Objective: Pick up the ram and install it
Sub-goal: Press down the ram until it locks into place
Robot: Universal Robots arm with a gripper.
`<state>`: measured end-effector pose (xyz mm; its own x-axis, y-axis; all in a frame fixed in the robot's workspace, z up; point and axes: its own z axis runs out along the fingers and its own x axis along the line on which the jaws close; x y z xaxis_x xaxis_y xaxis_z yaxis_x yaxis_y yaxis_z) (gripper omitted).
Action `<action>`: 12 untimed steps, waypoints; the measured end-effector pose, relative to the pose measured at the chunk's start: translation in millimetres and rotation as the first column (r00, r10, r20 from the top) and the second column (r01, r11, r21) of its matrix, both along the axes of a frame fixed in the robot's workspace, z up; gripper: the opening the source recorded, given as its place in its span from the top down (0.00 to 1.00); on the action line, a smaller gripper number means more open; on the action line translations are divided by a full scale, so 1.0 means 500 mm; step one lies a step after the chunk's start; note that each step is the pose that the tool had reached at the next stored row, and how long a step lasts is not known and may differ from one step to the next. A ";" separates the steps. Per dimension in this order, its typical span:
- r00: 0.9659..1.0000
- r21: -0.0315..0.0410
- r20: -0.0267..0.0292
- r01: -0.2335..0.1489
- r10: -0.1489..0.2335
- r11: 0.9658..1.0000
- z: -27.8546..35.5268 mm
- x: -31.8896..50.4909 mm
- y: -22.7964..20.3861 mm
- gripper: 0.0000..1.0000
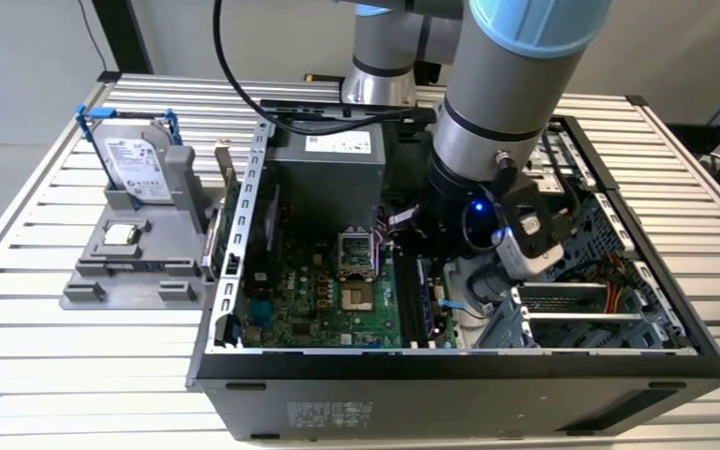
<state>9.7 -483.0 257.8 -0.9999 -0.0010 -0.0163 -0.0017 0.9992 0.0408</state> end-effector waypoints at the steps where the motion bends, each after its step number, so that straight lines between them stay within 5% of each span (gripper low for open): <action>1: 1.000 0.000 0.000 -0.018 0.018 1.000 0.000 0.000 0.0000 1.00; 6: 0.994 0.000 0.000 -0.108 0.108 0.994 0.000 0.000 0.0000 1.00; 12: 0.978 0.000 0.000 -0.206 0.206 0.978 0.000 0.000 0.0000 1.00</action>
